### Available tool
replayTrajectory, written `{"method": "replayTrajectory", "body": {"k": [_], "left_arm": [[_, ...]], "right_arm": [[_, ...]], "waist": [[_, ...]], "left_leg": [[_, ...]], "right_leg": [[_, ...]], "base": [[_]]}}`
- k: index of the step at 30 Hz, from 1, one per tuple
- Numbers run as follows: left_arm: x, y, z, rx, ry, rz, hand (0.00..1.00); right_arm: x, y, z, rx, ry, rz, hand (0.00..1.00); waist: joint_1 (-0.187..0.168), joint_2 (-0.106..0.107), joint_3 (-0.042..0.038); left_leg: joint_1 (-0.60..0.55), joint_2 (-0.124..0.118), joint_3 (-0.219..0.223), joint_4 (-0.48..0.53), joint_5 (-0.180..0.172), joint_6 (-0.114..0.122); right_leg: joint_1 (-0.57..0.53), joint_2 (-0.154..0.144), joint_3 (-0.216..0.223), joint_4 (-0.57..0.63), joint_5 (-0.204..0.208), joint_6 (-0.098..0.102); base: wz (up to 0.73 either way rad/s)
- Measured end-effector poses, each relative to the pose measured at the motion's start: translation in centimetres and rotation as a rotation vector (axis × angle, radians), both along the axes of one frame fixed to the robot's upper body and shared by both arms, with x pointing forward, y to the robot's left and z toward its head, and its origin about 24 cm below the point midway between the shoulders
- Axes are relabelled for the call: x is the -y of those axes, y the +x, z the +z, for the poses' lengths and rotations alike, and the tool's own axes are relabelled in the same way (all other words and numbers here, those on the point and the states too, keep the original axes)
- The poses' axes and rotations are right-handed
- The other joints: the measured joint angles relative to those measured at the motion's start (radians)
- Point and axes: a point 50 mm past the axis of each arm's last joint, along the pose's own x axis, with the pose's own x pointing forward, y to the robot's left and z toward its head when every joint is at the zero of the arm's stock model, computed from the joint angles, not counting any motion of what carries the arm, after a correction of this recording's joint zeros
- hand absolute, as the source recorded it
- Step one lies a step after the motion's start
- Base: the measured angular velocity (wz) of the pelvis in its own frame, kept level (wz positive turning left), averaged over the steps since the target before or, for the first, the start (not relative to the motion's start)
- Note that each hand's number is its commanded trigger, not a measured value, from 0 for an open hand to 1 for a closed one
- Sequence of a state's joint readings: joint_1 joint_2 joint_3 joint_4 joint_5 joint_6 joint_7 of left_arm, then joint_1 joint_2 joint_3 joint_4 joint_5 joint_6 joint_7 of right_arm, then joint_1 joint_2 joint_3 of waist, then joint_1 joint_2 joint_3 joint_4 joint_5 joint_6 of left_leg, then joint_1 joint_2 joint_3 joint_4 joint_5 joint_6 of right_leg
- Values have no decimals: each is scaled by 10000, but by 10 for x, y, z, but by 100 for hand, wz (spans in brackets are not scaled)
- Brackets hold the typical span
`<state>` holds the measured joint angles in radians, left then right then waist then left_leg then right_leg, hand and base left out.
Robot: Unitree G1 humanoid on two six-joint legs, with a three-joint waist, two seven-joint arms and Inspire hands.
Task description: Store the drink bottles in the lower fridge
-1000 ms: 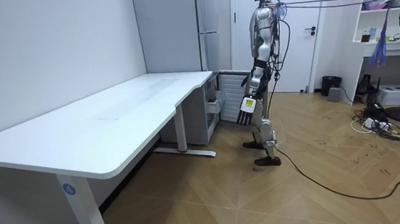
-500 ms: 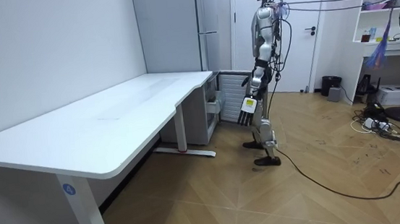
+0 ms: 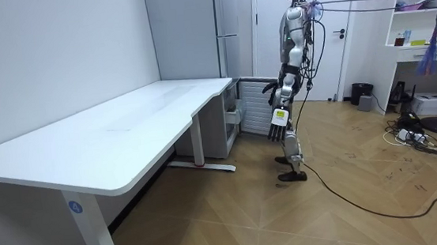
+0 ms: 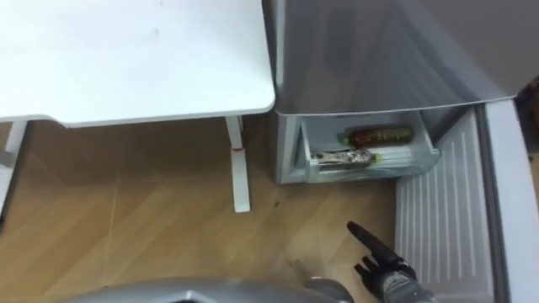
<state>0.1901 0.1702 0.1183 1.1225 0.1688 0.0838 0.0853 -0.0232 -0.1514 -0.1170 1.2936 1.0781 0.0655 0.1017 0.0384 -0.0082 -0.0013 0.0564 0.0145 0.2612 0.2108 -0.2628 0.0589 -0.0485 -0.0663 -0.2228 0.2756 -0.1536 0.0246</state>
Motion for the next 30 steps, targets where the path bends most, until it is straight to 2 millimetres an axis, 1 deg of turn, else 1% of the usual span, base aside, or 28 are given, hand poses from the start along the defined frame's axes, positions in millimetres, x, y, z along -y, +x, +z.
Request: {"method": "replayTrajectory", "body": {"k": [1,2,3,5,6,7,8,10,11,12,14,15,16,17,18,19,20,21,22,23,25,26,27,29,30], "left_arm": [[2,5,0,106,-39,-68,0],[3,14,0,224,-62,-195,0],[4,20,0,321,-84,-257,0],[9,40,1,711,-192,-598,0],[10,44,2,797,-209,-684,0],[11,49,2,972,-254,-703,0],[11,52,3,1188,-307,-592,0],[10,54,3,1303,-345,-347,0],[9,54,3,1326,-335,-185,0],[9,54,3,1353,-314,-165,0],[12,59,4,1483,-404,-69,0],[12,61,4,1543,-437,-3,0],[12,64,4,1598,-449,24,0],[12,71,5,1739,-483,129,0],[13,75,6,1841,-490,168,0],[13,82,8,1992,-469,86,0],[13,84,8,2054,-452,78,0],[13,88,9,2143,-409,98,0],[12,90,10,2215,-344,91,0],[11,91,10,2242,-311,64,0],[7,96,13,2334,76,-63,0],[6,96,14,2303,219,-186,0],[6,96,14,2281,275,-251,0],[5,99,15,2386,351,-220,0],[5,101,16,2431,354,-199,0]], "right_arm": [[-1,11,2,260,48,-150,0],[-2,25,5,553,107,-252,0],[-2,31,7,686,126,-327,0],[-3,54,13,1134,160,-569,0],[-3,61,15,1278,167,-540,0],[-5,75,20,1614,203,-498,0],[-5,86,25,1889,207,-447,0],[-5,95,29,2153,251,-550,0],[-4,98,31,2322,393,-933,0],[-3,100,32,2405,460,-1127,0],[3,113,40,2855,566,-1834,0],[5,117,43,3022,565,-1957,0],[9,125,48,3310,557,-2143,0],[15,131,54,3542,473,-2356,0],[19,133,56,3684,452,-2535,0],[26,140,63,3971,365,-2792,0],[29,144,67,4123,336,-2941,0],[34,152,74,4421,311,-3180,0],[39,158,81,4674,273,-3377,0],[41,161,83,4752,227,-3446,0],[53,166,93,5003,33,-3848,0],[57,169,97,5145,40,-4143,0],[59,171,99,5238,37,-4274,0],[68,182,114,5667,-44,-4581,0],[70,186,119,5805,-88,-4575,0]], "waist": [[-21,-12,-3],[-80,-18,3],[-89,-14,12],[-7,29,72],[-4,68,103],[19,143,146],[-6,198,170],[16,206,189],[84,173,214],[151,152,228],[296,85,340],[303,78,355],[343,72,398],[431,69,423],[467,73,435],[542,59,470],[599,54,505],[635,55,509],[666,46,514],[692,28,522],[793,-84,558],[858,-119,549],[884,-131,544],[953,-231,516],[954,-245,511]], "left_leg": [[-372,34,-10,163,1,2],[-764,55,-110,424,16,22],[-950,59,-194,549,21,29],[-1528,113,-241,888,36,39],[-1656,127,-240,958,38,38],[-1911,142,-241,1058,39,38],[-2168,165,-241,1179,44,32],[-2579,201,-244,1434,44,28],[-2850,206,-242,1598,45,24],[-2991,195,-237,1683,45,23],[-3773,121,-242,2178,37,23],[-3996,110,-247,2308,35,26],[-4462,98,-259,2620,28,32],[-4944,92,-263,3022,-27,56],[-5209,96,-267,3255,-100,61],[-5750,96,-265,3745,-281,71],[-6038,98,-261,4011,-362,81],[-6649,98,-272,4562,-556,39],[-7196,90,-317,5017,-613,68],[-7486,88,-353,5222,-633,77],[-8530,84,-580,6046,-716,115],[-9005,102,-705,6395,-742,99],[-9244,97,-757,6578,-769,103],[-10212,97,-869,7249,-836,127],[-10441,104,-881,7375,-836,128]], "right_leg": [[-291,-3,-94,-25,93,-38],[-588,-23,-287,-24,160,-75],[-736,-22,-301,-18,184,-82],[-1168,-7,-275,21,276,-152],[-1275,-5,-287,54,286,-166],[-1552,-24,-309,181,300,-193],[-1806,-30,-321,276,315,-230],[-2252,-74,-314,601,264,-310],[-2606,-127,-281,917,197,-381],[-2819,-174,-262,1112,145,-405],[-3759,-424,-295,1923,-62,-539],[-3995,-541,-301,2057,-86,-565],[-4481,-626,-270,2437,-127,-629],[-4962,-714,-256,2849,-228,-703],[-5242,-739,-233,3092,-282,-732],[-5839,-858,-137,3635,-438,-809],[-6123,-910,-85,3922,-538,-832],[-6721,-962,18,4413,-717,-842],[-7235,-1090,8,4833,-876,-883],[-7483,-1108,30,5005,-903,-913],[-8393,-1199,-2,5676,-1001,-1021],[-8790,-1156,16,5917,-1016,-1071],[-8988,-1138,28,6059,-1034,-1106],[-9872,-1153,62,6618,-1086,-1194],[-10088,-1151,86,6723,-1083,-1209]], "base": [[0],[6],[15],[6],[-6],[-6],[-7],[-4],[-4],[-6],[-2],[0],[8],[10],[8],[0],[0],[6],[9],[19],[26],[21],[12],[11],[13]]}}
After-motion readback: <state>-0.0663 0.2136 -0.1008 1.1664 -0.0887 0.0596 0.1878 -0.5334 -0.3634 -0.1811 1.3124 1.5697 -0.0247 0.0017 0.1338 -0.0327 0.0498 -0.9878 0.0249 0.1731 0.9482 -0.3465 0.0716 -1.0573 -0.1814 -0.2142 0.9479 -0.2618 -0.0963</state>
